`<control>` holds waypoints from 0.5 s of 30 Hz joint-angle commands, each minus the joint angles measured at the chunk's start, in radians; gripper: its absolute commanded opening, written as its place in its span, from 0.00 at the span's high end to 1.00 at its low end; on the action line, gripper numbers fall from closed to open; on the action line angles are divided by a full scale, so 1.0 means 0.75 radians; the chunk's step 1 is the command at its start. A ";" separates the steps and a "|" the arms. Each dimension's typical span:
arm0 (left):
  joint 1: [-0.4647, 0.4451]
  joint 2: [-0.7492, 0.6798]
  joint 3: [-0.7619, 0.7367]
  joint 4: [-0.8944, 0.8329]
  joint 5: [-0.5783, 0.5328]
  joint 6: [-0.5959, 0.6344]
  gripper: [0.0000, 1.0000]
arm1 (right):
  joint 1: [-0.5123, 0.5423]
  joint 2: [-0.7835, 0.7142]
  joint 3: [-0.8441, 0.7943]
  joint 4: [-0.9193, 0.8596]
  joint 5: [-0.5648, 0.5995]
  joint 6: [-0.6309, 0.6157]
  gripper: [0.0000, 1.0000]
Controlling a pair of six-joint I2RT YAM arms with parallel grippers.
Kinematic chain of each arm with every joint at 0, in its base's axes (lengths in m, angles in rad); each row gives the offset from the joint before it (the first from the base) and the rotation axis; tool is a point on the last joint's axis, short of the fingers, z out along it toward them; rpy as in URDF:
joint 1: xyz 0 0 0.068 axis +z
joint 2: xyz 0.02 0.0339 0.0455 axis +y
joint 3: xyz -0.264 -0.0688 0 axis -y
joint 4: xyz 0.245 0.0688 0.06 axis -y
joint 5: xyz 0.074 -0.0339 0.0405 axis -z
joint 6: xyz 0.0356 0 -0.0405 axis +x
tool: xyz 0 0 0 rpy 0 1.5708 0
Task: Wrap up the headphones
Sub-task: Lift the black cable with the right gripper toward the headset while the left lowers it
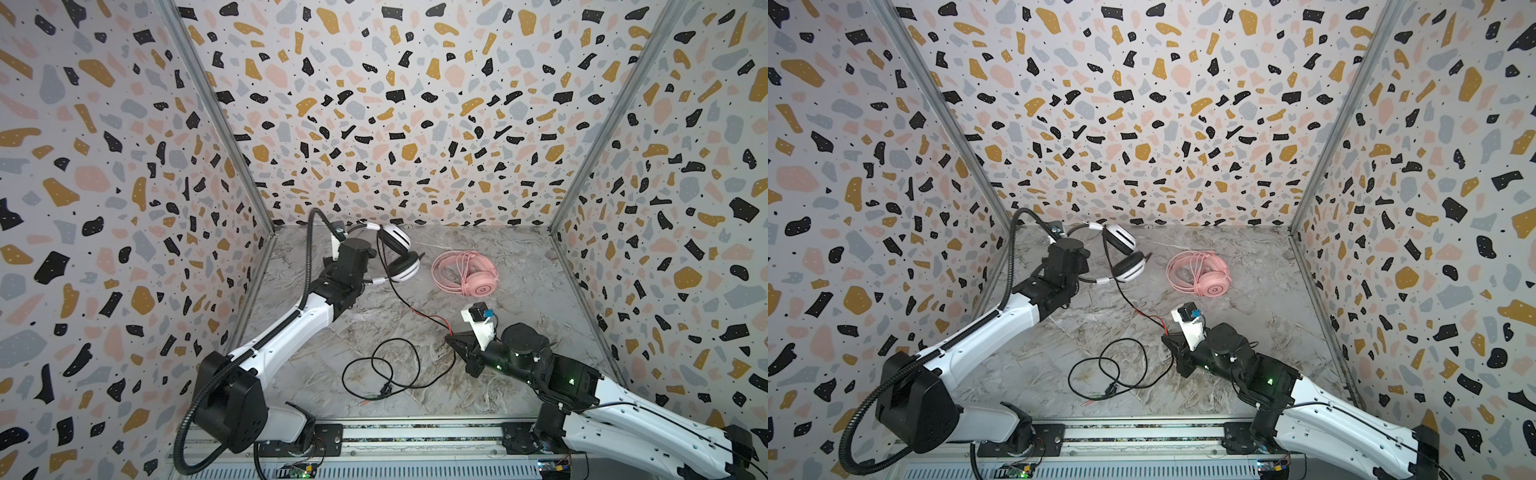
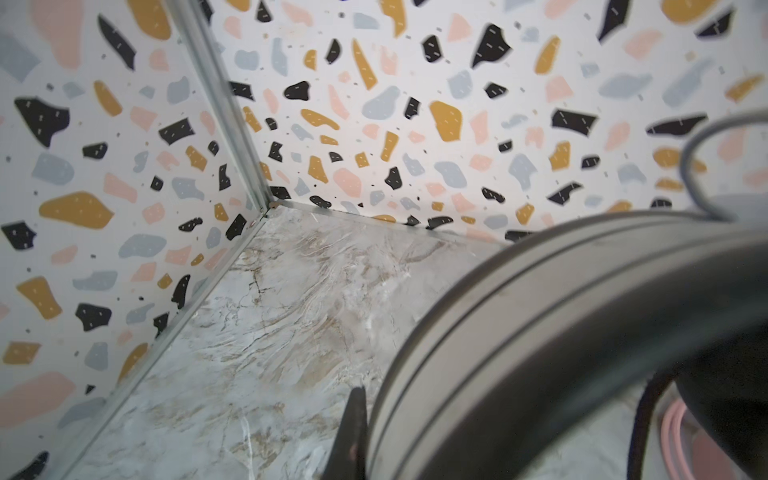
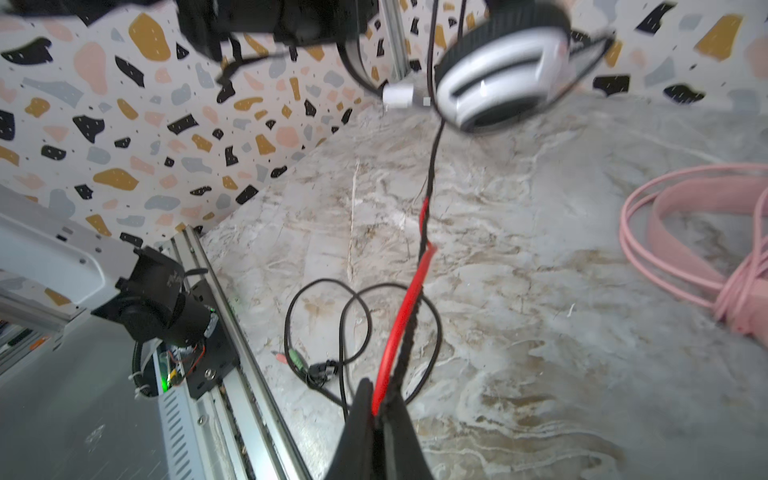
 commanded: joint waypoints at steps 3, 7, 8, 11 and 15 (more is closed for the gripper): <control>-0.067 0.068 0.090 -0.148 -0.061 0.273 1.00 | -0.071 -0.039 0.180 -0.087 0.159 -0.147 0.92; -0.125 0.048 0.090 -0.234 0.021 0.383 1.00 | -0.241 -0.034 0.253 -0.051 0.090 -0.186 0.92; -0.145 0.037 0.084 -0.238 0.022 0.397 1.00 | -0.282 -0.032 0.265 -0.036 0.060 -0.191 0.92; -0.198 0.005 0.085 -0.298 0.158 0.438 1.00 | -0.423 -0.011 0.297 0.020 -0.042 -0.208 0.92; -0.220 -0.055 0.071 -0.359 0.421 0.471 1.00 | -0.612 0.062 0.351 0.039 -0.181 -0.224 0.92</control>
